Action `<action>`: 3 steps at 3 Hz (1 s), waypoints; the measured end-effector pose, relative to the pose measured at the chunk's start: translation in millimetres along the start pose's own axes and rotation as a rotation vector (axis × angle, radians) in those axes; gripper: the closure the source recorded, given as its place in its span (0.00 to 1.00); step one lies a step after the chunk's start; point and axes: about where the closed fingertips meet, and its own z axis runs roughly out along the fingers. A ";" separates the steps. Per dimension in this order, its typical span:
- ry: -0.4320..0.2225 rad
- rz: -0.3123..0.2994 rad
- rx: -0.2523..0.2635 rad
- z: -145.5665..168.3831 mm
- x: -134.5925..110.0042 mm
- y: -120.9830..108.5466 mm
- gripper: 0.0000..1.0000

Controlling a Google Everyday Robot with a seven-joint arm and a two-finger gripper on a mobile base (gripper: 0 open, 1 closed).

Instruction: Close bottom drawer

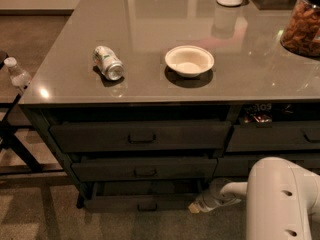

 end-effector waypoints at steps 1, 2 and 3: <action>-0.031 0.024 0.053 0.9 -15.3 -18.7 1.00; -0.068 0.044 0.104 -2.5 -32.4 -36.6 1.00; -0.078 0.048 0.112 -2.5 -34.9 -39.1 1.00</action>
Offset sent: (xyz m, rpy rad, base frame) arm 0.1097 -0.0338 0.0154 -0.0866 -0.2035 -0.2059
